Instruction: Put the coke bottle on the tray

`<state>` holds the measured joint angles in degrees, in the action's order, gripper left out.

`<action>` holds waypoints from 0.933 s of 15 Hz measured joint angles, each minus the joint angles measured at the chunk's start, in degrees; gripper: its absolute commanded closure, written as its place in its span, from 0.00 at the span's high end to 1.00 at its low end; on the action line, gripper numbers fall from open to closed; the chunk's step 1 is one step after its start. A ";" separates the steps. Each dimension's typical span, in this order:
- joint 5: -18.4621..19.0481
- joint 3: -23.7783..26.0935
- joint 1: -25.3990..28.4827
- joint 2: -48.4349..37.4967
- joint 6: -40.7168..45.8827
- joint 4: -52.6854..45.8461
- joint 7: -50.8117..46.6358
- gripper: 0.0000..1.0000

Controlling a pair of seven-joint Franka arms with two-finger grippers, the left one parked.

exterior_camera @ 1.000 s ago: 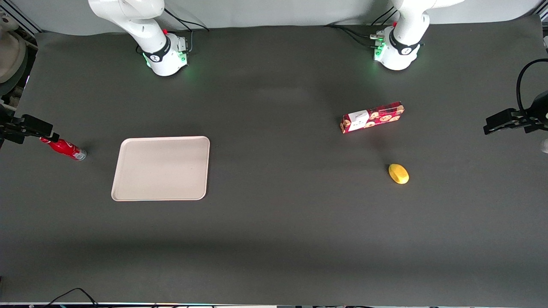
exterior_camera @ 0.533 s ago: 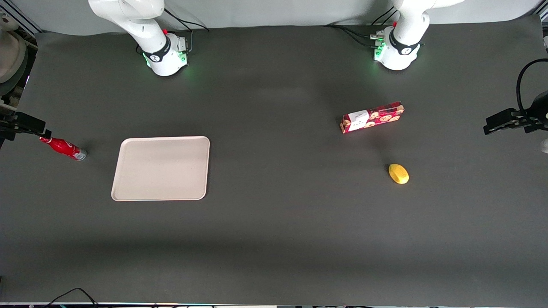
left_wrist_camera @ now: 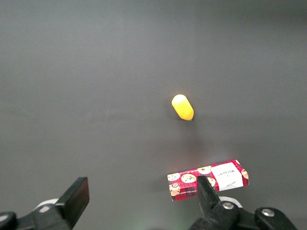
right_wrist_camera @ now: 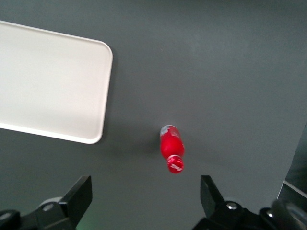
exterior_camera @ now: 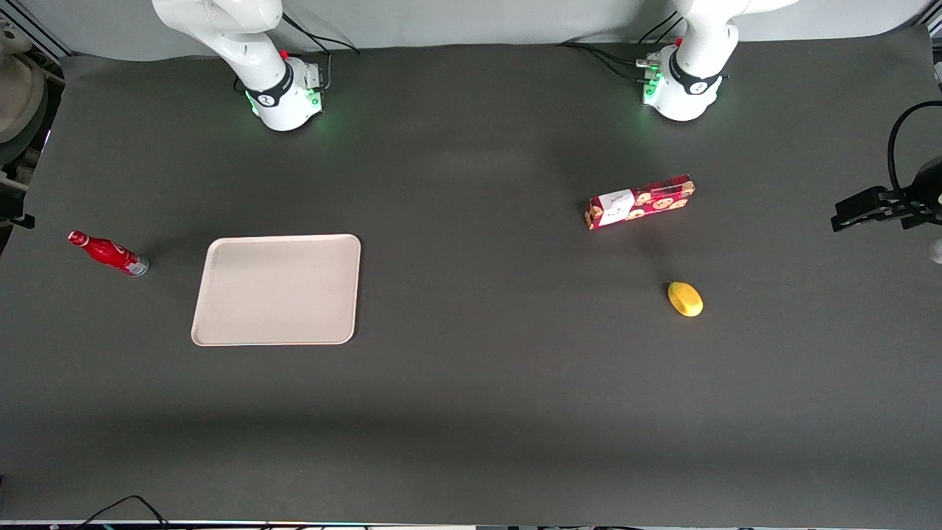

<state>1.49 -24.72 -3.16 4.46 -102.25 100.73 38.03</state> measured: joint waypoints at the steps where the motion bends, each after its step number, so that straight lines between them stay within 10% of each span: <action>1: 0.11 -1.25 -0.06 0.04 -3.23 2.82 1.59 1.00; 14: 0.66 -7.92 -0.23 1.70 -28.19 23.25 7.87 1.00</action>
<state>2.16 -32.64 -3.39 6.16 -130.44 123.98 45.90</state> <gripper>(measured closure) 0.000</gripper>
